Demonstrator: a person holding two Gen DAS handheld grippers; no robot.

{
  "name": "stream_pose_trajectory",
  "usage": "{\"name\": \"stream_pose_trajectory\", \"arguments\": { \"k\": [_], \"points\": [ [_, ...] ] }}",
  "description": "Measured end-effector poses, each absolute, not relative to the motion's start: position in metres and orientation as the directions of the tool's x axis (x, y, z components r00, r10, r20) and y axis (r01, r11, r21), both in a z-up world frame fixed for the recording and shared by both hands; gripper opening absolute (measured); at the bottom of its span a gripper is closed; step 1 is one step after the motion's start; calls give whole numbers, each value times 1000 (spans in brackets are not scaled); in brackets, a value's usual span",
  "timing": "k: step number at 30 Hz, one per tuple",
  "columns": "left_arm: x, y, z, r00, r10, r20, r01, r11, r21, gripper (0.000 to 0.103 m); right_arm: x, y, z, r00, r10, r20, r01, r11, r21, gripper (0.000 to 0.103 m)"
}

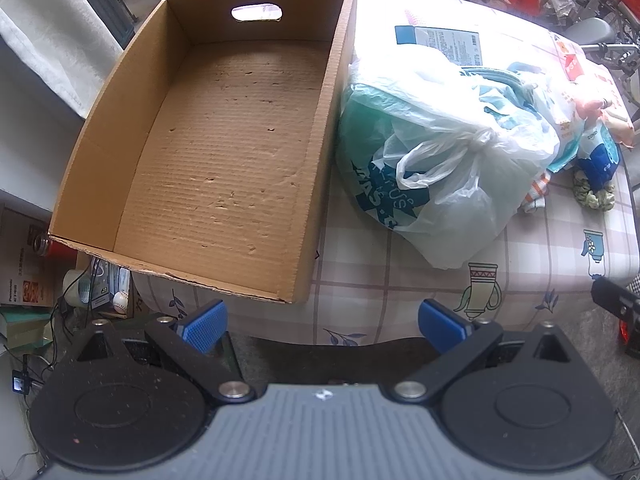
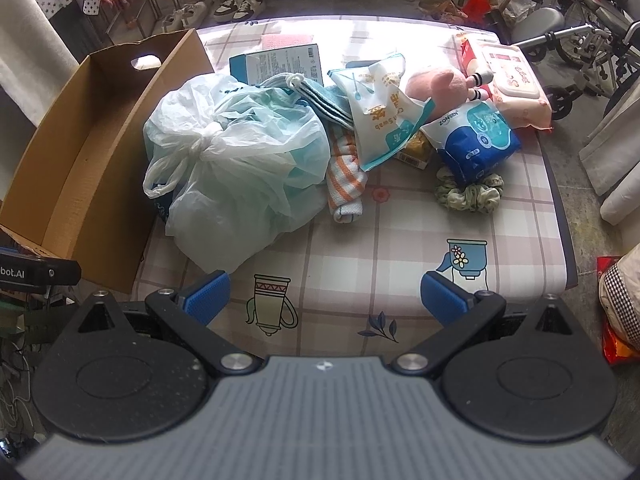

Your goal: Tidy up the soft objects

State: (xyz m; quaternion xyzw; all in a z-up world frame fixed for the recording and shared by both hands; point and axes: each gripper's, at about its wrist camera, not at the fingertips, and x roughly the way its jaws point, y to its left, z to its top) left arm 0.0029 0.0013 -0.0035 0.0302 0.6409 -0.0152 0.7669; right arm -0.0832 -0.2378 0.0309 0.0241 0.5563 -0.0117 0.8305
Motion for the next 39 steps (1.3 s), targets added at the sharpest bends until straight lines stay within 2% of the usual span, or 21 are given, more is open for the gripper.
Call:
{"name": "stream_pose_trajectory", "arguments": {
  "k": [39],
  "points": [
    [5, 8, -7, 174, 15, -985, 57, 998, 26, 102, -71, -229, 25, 375, 11, -927, 36, 999, 26, 102]
  ]
}}
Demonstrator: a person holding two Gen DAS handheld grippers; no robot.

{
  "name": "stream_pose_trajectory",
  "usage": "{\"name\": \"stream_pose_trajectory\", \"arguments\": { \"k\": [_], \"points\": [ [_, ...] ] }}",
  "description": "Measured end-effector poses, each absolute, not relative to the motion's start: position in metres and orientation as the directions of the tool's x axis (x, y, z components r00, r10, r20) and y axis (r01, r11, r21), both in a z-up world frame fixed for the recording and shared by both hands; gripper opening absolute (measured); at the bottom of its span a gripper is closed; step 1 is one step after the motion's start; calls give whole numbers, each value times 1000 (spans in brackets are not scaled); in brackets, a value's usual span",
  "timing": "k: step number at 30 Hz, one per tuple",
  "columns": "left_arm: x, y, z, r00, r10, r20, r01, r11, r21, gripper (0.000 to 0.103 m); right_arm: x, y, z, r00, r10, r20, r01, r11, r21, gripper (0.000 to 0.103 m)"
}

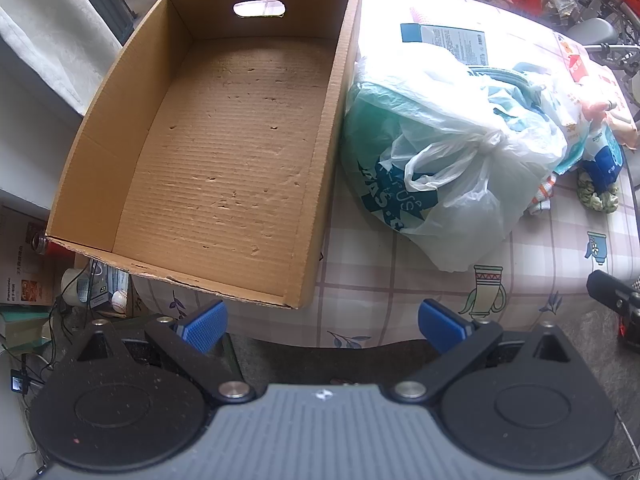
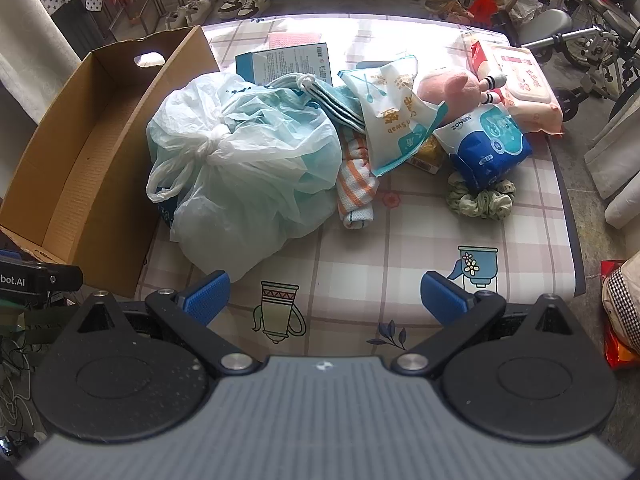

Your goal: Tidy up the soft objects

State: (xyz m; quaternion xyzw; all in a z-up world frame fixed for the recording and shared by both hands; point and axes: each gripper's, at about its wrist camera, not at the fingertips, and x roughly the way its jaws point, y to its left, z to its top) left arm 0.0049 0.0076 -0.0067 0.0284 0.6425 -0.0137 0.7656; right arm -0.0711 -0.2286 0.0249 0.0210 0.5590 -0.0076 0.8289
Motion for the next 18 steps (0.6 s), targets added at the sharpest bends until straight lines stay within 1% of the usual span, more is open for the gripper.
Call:
{"name": "stream_pose_trajectory", "arguments": {
  "k": [10, 18],
  "points": [
    [10, 5, -9, 180, 8, -984, 68, 997, 21, 102, -68, -228, 23, 374, 13, -927, 40, 999, 30, 102],
    [12, -1, 4, 246, -20, -969, 95, 995, 3, 102, -68, -247, 28, 408, 50, -912, 68, 994, 85, 102]
  ]
}}
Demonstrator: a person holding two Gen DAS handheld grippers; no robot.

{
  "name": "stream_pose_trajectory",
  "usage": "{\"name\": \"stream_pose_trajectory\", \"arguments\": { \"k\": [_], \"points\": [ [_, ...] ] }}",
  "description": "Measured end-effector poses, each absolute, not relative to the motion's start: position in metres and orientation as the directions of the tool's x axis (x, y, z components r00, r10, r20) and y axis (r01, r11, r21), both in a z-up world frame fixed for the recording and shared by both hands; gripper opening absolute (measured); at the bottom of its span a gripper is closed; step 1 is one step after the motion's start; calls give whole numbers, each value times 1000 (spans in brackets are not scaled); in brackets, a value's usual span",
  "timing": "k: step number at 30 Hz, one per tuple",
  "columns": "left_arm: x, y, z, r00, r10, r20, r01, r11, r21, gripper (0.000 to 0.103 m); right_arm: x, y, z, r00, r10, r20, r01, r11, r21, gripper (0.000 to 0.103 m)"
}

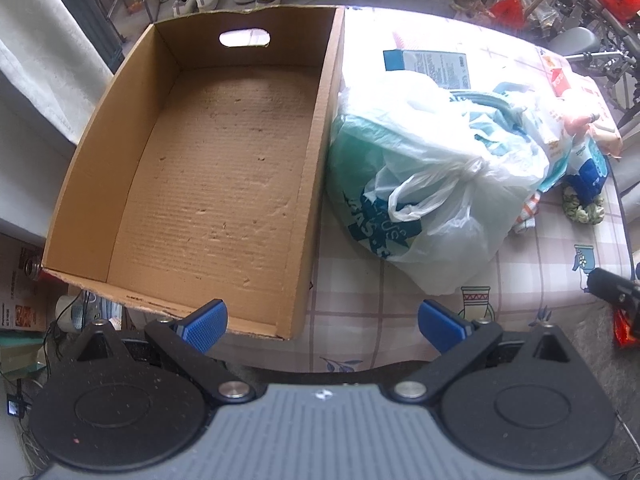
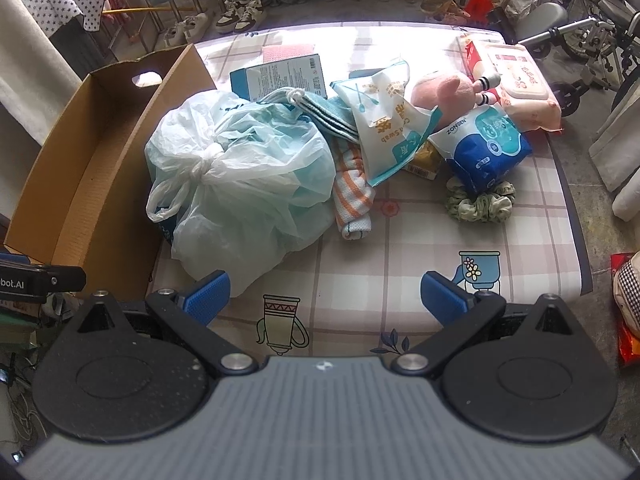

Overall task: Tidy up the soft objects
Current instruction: 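Move the left tool to the green scrunchie while the right tool reaches the pink plush doll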

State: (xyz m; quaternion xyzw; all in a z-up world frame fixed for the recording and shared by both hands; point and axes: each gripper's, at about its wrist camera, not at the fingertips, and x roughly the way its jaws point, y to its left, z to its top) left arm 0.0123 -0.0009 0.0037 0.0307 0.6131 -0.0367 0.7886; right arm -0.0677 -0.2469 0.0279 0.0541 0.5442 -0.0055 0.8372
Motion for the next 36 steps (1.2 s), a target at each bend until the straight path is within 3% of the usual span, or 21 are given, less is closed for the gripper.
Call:
{"name": "stream_pose_trajectory", "arguments": {
  "k": [13, 24, 31, 34, 36],
  "points": [
    [26, -41, 11, 325, -37, -945, 64, 998, -17, 102, -28, -318, 27, 493, 197, -847, 30, 969, 243, 102],
    [67, -165, 4, 355, -107, -929, 102, 992, -75, 98, 21, -437, 20, 470, 284, -836, 4, 946, 324, 101],
    [83, -240, -12, 313, -190, -931, 181, 974, -138, 78, 40, -512, 11, 473, 292, -832, 65, 929, 363, 97],
    [83, -271, -29, 274, -215, -938, 232, 961, -152, 67, 42, -536, -4, 452, 316, -834, 100, 911, 399, 92],
    [82, -292, -42, 245, -228, -942, 281, 947, -156, 62, 43, -547, -18, 426, 341, -838, 121, 897, 426, 82]
  ]
}}
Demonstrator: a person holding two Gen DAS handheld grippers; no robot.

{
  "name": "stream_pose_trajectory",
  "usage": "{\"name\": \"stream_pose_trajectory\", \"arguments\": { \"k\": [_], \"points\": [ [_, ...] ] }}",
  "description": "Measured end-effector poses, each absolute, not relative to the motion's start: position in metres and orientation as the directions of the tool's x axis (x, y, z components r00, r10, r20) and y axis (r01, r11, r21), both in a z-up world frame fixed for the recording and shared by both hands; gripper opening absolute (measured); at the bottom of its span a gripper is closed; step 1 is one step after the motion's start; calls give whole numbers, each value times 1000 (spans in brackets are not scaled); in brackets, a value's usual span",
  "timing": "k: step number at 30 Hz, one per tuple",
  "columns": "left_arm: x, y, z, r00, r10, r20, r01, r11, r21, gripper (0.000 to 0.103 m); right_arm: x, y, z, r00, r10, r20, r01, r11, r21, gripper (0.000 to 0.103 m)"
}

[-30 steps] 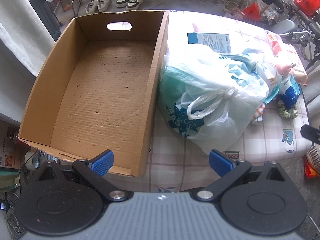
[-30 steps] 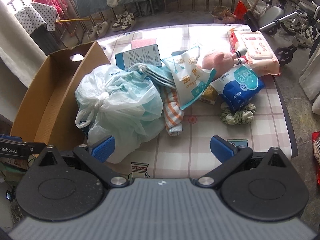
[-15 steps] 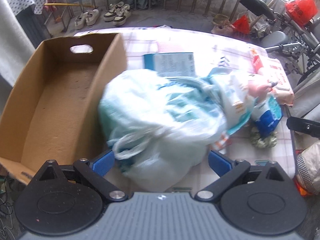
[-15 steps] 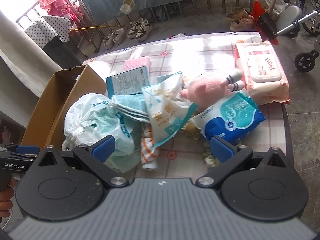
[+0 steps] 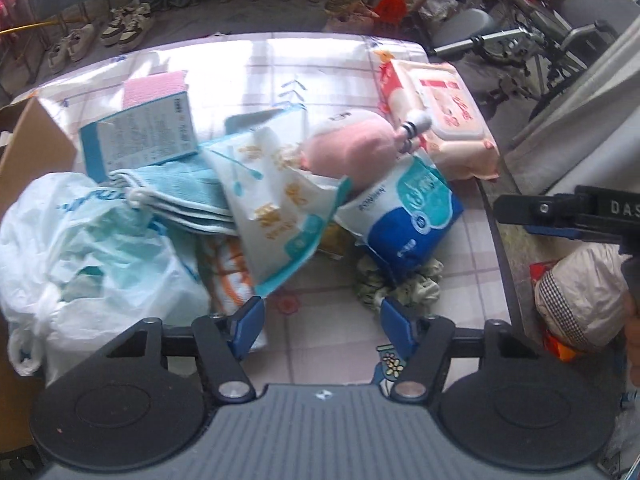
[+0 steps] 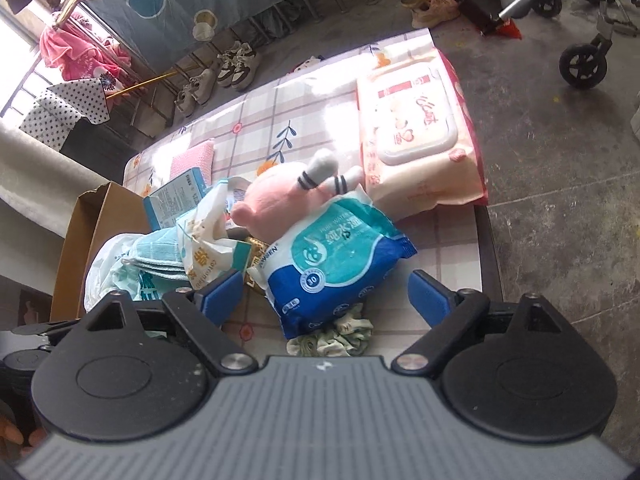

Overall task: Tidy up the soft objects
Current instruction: 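Move the left tool to the green scrunchie while the right tool reaches the pink plush doll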

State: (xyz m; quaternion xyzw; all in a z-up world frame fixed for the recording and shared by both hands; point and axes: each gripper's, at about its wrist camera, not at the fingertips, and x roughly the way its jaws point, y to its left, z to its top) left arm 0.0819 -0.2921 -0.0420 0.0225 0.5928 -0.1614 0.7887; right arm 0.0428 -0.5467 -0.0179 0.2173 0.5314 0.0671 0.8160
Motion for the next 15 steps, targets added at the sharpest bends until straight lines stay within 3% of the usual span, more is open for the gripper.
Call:
{"name": "stream_pose_trajectory", "arguments": {
  "k": [4, 7, 9, 15],
  "points": [
    [81, -328, -72, 202, -246, -948, 370, 915, -158, 59, 45, -558, -55, 357, 404, -842, 152, 865, 479, 53],
    [81, -347, -95, 178, -250, -952, 415, 896, -157, 62, 50, -557, -83, 307, 451, -838, 137, 851, 508, 39],
    [81, -356, -108, 176, -235, -956, 438, 888, -138, 67, 55, -552, -100, 273, 472, -838, 93, 854, 511, 22],
    [77, -360, -129, 133, -226, -965, 443, 885, -146, 73, 67, -534, -142, 180, 539, -823, 33, 833, 552, 15]
  ]
}}
